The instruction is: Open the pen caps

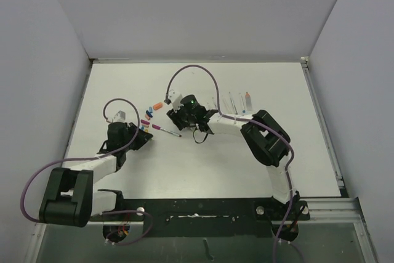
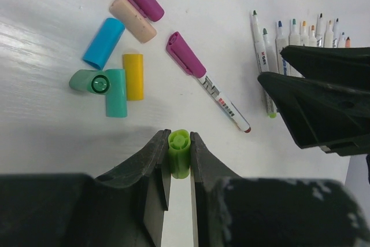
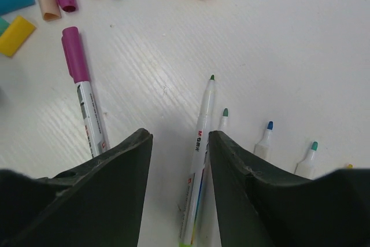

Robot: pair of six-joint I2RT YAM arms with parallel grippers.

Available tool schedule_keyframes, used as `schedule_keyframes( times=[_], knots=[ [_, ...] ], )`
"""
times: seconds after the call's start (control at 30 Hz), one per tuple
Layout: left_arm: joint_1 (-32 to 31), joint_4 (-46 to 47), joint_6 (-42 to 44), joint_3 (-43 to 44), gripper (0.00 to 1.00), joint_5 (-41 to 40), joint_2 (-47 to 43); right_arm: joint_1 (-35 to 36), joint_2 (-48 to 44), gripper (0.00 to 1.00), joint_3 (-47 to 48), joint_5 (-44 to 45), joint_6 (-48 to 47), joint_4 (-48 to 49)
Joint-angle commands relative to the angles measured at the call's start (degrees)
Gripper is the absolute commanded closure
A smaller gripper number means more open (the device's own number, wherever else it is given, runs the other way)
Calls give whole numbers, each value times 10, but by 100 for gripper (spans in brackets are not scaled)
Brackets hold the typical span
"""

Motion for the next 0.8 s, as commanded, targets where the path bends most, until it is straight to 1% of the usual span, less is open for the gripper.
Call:
schedule_keyframes(
  times=[0.0, 0.17, 0.23, 0.33, 0.57, 0.77],
  knots=[
    [-3, 59, -3, 0, 100, -11, 28, 11, -60, 55, -14, -32, -12, 42],
    [-3, 69, -5, 1, 100, -13, 49, 19, -59, 55, -7, -52, -20, 29],
    [-3, 70, -5, 2, 93, -13, 50, 23, -53, 55, -3, -54, -21, 26],
    [-3, 69, -5, 2, 86, -13, 51, 29, -45, 55, 4, -57, -23, 24],
    [-2, 66, -5, 3, 78, -12, 48, 41, -25, 55, 18, -65, -27, 18],
    [-1, 54, -4, 2, 74, -14, 35, 47, -11, 55, 26, -67, -28, 17]
  ],
)
